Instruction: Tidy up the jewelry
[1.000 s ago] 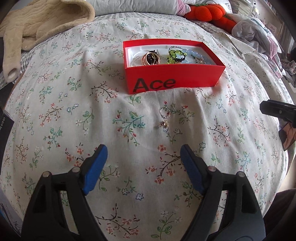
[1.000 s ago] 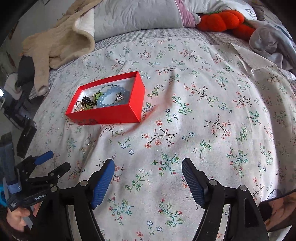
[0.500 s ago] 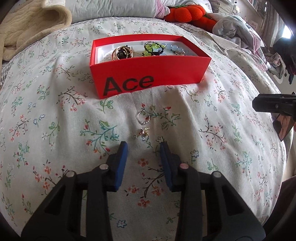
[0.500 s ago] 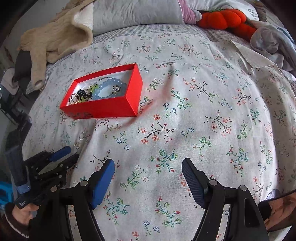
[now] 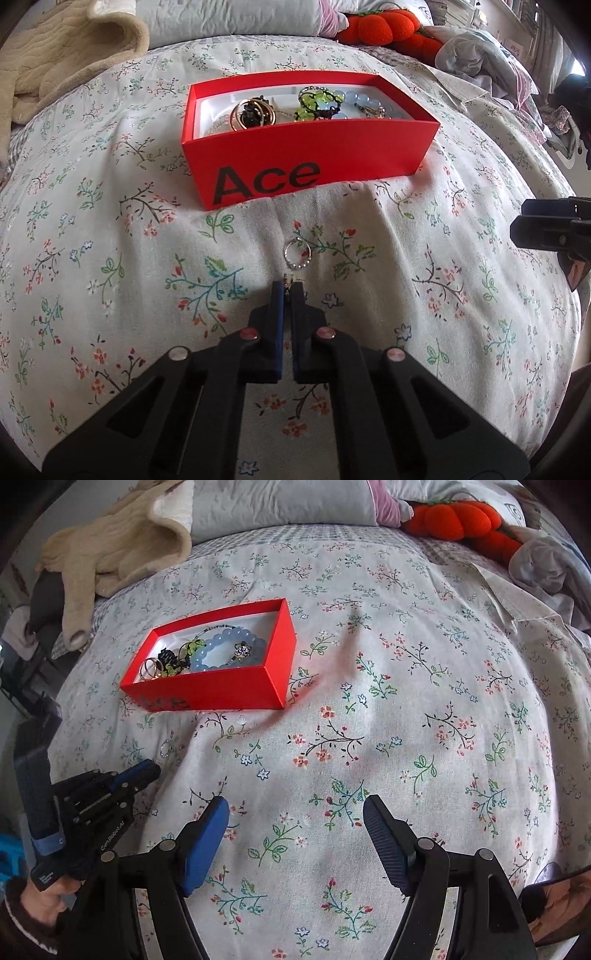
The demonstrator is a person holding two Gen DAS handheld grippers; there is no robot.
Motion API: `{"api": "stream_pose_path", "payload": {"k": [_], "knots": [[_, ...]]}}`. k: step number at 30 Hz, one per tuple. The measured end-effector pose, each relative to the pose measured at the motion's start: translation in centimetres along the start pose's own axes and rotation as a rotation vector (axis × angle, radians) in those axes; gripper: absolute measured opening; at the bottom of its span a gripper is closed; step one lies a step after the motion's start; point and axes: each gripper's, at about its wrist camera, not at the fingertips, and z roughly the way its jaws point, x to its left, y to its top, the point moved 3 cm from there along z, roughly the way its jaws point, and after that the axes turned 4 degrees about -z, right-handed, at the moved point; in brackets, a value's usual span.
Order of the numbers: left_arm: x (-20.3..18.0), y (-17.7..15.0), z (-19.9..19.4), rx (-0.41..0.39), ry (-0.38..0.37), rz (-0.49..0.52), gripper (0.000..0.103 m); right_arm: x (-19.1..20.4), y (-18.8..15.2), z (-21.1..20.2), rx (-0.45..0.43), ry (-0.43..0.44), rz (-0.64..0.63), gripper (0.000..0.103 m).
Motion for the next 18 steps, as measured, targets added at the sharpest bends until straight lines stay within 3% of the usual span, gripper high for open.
{"api": "stream_pose_path", "payload": {"k": [10, 18], "knots": [[2.7, -0.8, -1.7, -0.018, 0.030, -0.055, 0.004, 2.8, 0.5, 1.1, -0.047, 0.008, -0.078, 0.076], [4.7, -1.5, -3.5, -0.036, 0.040, -0.087, 0.004, 7.7, 1.1, 2.0, -0.124, 0.027, -0.192, 0.076]]}}
